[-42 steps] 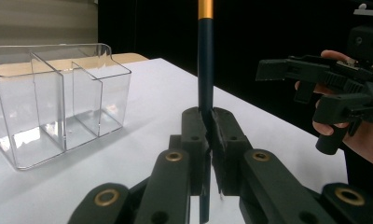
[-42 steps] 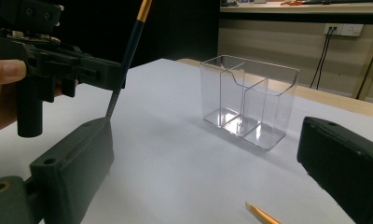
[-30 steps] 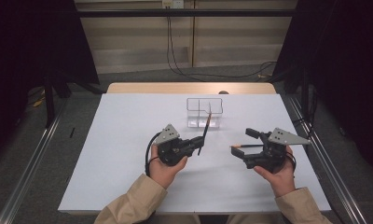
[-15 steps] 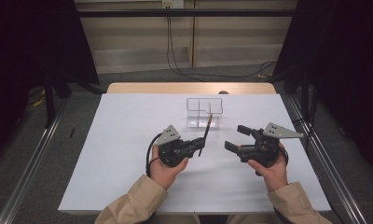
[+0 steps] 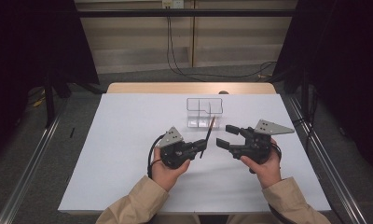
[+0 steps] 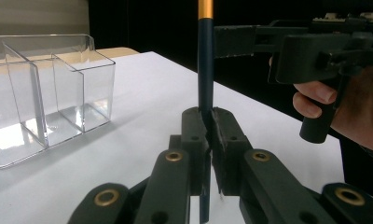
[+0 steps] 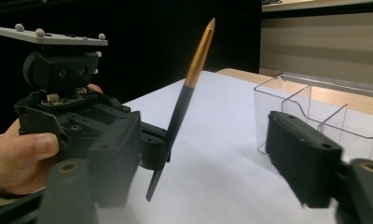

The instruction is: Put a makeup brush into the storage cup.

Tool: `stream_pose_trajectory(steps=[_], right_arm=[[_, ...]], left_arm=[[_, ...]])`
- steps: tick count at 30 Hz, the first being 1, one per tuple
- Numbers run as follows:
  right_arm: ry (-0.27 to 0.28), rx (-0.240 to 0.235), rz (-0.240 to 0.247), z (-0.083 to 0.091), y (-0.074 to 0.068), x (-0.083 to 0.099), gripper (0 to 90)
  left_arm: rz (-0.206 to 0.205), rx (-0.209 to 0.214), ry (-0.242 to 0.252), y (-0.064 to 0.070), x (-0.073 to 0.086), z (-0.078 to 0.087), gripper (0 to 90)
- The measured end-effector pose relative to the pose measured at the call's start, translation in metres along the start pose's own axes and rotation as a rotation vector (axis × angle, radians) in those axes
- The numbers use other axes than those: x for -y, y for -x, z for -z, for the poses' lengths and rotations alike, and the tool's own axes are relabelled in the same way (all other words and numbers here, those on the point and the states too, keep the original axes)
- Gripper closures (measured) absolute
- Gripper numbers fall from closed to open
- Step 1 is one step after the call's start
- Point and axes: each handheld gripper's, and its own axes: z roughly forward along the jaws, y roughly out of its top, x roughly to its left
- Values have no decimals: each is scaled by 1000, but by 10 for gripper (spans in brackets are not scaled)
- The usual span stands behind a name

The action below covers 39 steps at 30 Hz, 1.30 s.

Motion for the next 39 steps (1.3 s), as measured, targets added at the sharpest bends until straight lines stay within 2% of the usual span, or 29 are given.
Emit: stream_pose_trajectory(steps=[5,13,17,23,27,32,34,37,39], right_arm=[[16,-8,-37,-5,-1,-3,359],[3,-27,-40,-15,-5,-5,432],[-1,-32,-53,-18,-5,-5,517],[-2,-32,-46,-20,-5,-5,606],[-1,-34,-70,-20,-3,-3,672],[5,-49,-80,-21,-2,-2,744],[15,-69,-103,-21,-1,-3,801],[18,-84,-114,-22,-1,-3,816],[15,-100,-103,-23,-3,-4,831]], left_arm=[[-2,2,-4,1,1,-1,844],[-6,6,-10,2,2,-2,844],[-5,9,-12,3,3,-4,844],[-7,16,-12,4,4,-5,844],[-5,20,-8,5,5,-5,844],[-7,27,-7,5,4,-6,844],[-9,31,-5,5,4,-6,843],[-9,34,-6,5,4,-6,843],[-6,38,-4,5,4,-6,842]])
